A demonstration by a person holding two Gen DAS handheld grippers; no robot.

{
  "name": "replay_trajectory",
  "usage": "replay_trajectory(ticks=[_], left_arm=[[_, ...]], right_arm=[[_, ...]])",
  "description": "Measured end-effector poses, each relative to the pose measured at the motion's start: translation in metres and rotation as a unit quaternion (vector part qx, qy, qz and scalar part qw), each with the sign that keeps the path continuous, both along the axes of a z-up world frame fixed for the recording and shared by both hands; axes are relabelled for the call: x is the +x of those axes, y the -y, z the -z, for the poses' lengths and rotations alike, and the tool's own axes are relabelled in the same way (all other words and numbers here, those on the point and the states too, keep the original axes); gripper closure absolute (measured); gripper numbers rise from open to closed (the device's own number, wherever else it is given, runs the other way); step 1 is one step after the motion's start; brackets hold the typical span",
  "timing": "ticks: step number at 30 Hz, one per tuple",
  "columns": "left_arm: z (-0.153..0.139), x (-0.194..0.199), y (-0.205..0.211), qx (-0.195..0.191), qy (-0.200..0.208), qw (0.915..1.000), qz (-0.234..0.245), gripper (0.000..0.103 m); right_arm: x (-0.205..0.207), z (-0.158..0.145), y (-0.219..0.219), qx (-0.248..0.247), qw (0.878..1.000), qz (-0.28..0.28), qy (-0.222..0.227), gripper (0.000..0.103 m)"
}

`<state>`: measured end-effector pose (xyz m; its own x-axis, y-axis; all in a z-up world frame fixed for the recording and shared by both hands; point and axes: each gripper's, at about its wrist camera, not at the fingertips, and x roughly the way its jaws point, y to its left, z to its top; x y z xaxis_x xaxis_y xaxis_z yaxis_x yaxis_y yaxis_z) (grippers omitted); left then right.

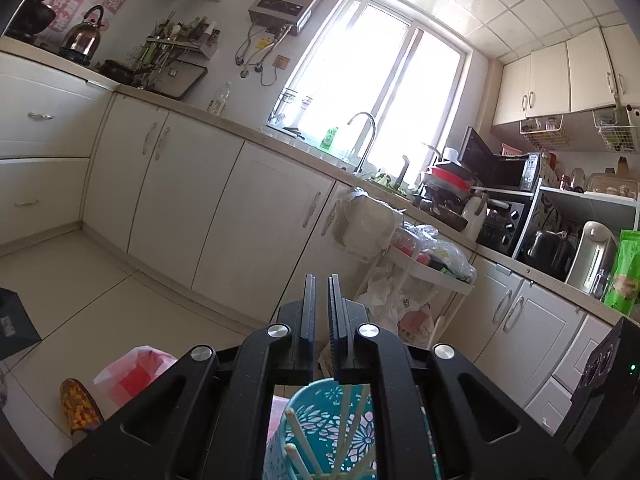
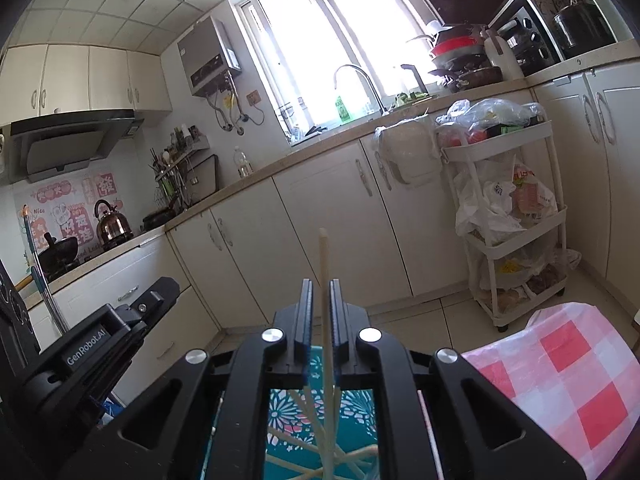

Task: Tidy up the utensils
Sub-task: 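Open both grippers to drop the sticks into the teal basket, then move both open grippers back down to the remaining wooden sticks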

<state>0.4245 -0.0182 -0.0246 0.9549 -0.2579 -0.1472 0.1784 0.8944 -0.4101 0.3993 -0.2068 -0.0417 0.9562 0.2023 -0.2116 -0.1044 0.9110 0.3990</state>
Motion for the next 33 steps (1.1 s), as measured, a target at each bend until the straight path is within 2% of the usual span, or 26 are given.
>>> replay_trajectory(ticks=[6,8,12,16,19,23,27,28,29,33], left_arm=[[0.006,-0.019,-0.001,0.017,-0.019,0.9996,0.014,0.096],[0.009,-0.028,-0.002,0.02,-0.026,0.9993,0.017,0.092],[0.015,-0.051,-0.007,0.026,-0.042,0.9987,0.013,0.066],[0.023,-0.077,-0.017,0.04,-0.061,0.9974,0.005,0.043],[0.036,-0.094,-0.023,0.05,-0.086,0.995,0.007,0.03],[0.07,-0.106,-0.034,0.051,-0.148,0.9876,0.008,0.025],[0.094,-0.118,-0.036,0.055,-0.191,0.9801,0.011,0.023],[0.098,-0.122,-0.035,0.059,-0.195,0.9789,0.014,0.022],[0.1,-0.125,-0.034,0.063,-0.198,0.978,0.015,0.021],[0.106,-0.132,-0.029,0.077,-0.207,0.9749,0.023,0.018]], right_arm=[[-0.02,-0.001,0.01,0.007,1.0,0.003,-0.008,0.086],[-0.03,-0.003,0.013,0.01,1.0,0.007,-0.011,0.075],[-0.052,-0.005,0.017,0.012,1.0,0.008,-0.016,0.073],[-0.08,-0.001,0.024,0.017,0.999,0.02,-0.032,0.053],[-0.103,0.01,0.024,0.0,0.998,0.028,-0.058,0.05],[-0.114,0.044,0.017,-0.037,0.989,0.013,-0.14,0.048],[-0.106,0.089,0.002,-0.086,0.966,-0.031,-0.242,0.048],[-0.104,0.097,-0.003,-0.095,0.961,-0.041,-0.256,0.053],[-0.102,0.104,-0.007,-0.104,0.956,-0.053,-0.268,0.062],[-0.094,0.119,-0.025,-0.13,0.943,-0.079,-0.295,0.078]])
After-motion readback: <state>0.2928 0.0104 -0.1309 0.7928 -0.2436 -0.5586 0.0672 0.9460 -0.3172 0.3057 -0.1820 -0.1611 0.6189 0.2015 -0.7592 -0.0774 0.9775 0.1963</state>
